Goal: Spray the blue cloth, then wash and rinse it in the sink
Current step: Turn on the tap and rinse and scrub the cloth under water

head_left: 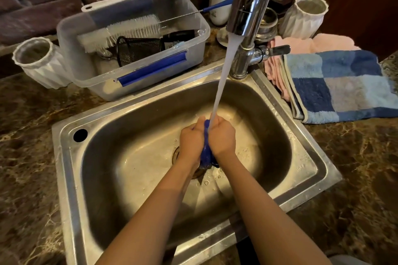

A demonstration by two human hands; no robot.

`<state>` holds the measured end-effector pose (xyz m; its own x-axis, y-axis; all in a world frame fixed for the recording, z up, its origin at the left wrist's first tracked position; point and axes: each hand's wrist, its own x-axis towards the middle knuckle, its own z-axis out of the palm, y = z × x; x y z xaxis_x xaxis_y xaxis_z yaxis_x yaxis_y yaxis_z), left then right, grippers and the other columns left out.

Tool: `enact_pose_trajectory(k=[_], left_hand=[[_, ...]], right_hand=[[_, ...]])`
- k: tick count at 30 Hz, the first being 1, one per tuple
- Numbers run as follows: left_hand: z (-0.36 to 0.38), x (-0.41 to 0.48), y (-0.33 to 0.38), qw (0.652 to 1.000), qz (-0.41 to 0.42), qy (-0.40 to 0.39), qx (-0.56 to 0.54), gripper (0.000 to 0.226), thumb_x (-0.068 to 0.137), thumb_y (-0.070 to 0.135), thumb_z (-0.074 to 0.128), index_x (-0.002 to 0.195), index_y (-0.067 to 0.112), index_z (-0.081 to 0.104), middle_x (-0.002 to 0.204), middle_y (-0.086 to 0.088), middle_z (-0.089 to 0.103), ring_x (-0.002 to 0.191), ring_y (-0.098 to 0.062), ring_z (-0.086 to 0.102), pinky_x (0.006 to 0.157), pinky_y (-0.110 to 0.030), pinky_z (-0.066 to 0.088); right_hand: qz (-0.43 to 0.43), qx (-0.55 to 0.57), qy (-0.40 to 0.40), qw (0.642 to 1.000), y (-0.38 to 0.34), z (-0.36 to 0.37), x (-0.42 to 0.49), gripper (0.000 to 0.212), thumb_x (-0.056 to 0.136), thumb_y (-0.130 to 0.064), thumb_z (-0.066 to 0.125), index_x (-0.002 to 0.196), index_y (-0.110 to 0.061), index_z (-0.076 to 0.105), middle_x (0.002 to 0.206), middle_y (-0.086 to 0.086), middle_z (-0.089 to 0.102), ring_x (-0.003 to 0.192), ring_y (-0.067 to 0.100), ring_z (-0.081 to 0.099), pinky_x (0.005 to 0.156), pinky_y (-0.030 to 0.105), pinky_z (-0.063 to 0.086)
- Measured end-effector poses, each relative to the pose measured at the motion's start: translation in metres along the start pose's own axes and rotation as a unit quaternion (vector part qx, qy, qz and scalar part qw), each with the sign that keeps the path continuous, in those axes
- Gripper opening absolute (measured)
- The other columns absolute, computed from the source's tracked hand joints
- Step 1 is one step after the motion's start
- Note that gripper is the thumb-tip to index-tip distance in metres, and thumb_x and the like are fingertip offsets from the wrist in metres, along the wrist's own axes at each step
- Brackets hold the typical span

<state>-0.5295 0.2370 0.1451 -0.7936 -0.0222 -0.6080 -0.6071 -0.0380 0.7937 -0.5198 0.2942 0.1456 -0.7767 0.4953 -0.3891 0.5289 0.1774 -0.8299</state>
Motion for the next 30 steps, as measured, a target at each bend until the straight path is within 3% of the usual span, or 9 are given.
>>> enact_pose_trajectory(k=[5,7,10,14,18,21,24,26,30], left_hand=[[-0.007,0.009,0.009,0.998,-0.003,-0.039,-0.039,0.035,0.094,0.029,0.049,0.063,0.012,0.053,0.047,0.005,0.055,0.049,-0.009,0.055,0.055,-0.023,0.044],[-0.004,0.006,0.004,0.997,-0.011,-0.058,-0.049,0.035,0.093,0.026,0.050,0.062,0.014,0.059,0.046,0.007,0.058,0.053,-0.011,0.057,0.058,-0.023,0.044],[0.003,-0.003,-0.004,0.995,-0.040,-0.072,-0.060,0.030,0.088,0.040,0.058,0.072,0.018,0.071,0.063,-0.001,0.068,0.071,-0.020,0.064,0.069,-0.033,0.052],[-0.002,-0.005,0.000,0.996,-0.014,-0.088,-0.031,0.033,0.091,0.045,0.049,0.076,0.021,0.066,0.063,0.004,0.070,0.067,-0.012,0.066,0.062,-0.024,0.051],[-0.012,-0.007,0.010,0.990,0.033,-0.134,-0.030,0.026,0.094,0.041,0.043,0.091,0.025,0.063,0.089,-0.004,0.069,0.079,-0.016,0.067,0.068,-0.024,0.053],[-0.016,-0.005,0.012,0.990,0.025,-0.137,-0.018,0.023,0.096,0.038,0.041,0.097,0.027,0.062,0.102,-0.010,0.068,0.090,-0.020,0.066,0.076,-0.028,0.054],[-0.019,-0.006,0.011,0.986,0.024,-0.162,-0.022,0.024,0.096,0.035,0.041,0.106,0.025,0.062,0.100,-0.006,0.068,0.086,-0.016,0.067,0.069,-0.026,0.055],[-0.021,-0.007,0.013,0.988,0.038,-0.152,-0.008,0.021,0.096,0.034,0.043,0.097,0.028,0.063,0.094,-0.003,0.068,0.078,-0.012,0.068,0.061,-0.024,0.056],[-0.029,0.006,0.010,0.978,0.131,-0.021,0.161,0.021,0.092,0.037,0.050,0.095,0.018,0.059,0.101,-0.007,0.064,0.091,-0.022,0.063,0.082,-0.038,0.054]], right_hand=[[-0.031,-0.090,0.005,0.995,-0.010,0.006,-0.032,0.050,0.097,-0.046,0.026,0.089,-0.013,0.062,0.075,0.000,0.057,0.076,0.020,0.059,0.067,0.031,0.047],[-0.035,-0.084,0.026,0.996,-0.013,0.002,-0.020,0.045,0.098,-0.044,0.030,0.081,-0.016,0.061,0.069,-0.003,0.055,0.072,0.019,0.056,0.064,0.029,0.044],[-0.044,-0.056,0.036,0.997,-0.010,-0.007,0.009,0.041,0.097,-0.033,0.038,0.059,-0.021,0.048,0.063,-0.002,0.054,0.068,0.021,0.056,0.064,0.033,0.045],[-0.031,0.022,0.000,0.999,0.001,-0.009,0.030,0.046,0.096,-0.037,0.041,0.058,-0.012,0.047,0.062,0.008,0.050,0.063,0.023,0.048,0.066,0.040,0.044],[-0.013,0.042,-0.036,0.998,0.010,-0.019,0.033,0.044,0.098,-0.041,0.034,0.095,-0.007,0.061,0.086,0.010,0.061,0.082,0.021,0.059,0.082,0.044,0.050],[-0.042,0.012,-0.094,0.995,0.016,-0.030,0.027,0.040,0.099,-0.040,0.026,0.125,-0.023,0.052,0.118,-0.004,0.058,0.111,0.013,0.054,0.100,0.038,0.044],[-0.076,0.053,-0.216,0.972,0.021,-0.035,0.012,0.044,0.094,-0.041,0.044,0.135,-0.026,0.041,0.127,0.000,0.055,0.114,0.014,0.056,0.099,0.038,0.048],[-0.096,0.048,-0.237,0.966,0.024,-0.039,0.008,0.052,0.086,-0.033,0.061,0.134,-0.024,0.042,0.124,0.000,0.056,0.110,0.015,0.059,0.093,0.035,0.052],[-0.083,0.057,-0.162,0.982,0.020,-0.042,0.009,0.028,0.085,-0.018,0.064,0.110,-0.020,0.053,0.108,0.004,0.063,0.100,0.021,0.063,0.089,0.046,0.054]])
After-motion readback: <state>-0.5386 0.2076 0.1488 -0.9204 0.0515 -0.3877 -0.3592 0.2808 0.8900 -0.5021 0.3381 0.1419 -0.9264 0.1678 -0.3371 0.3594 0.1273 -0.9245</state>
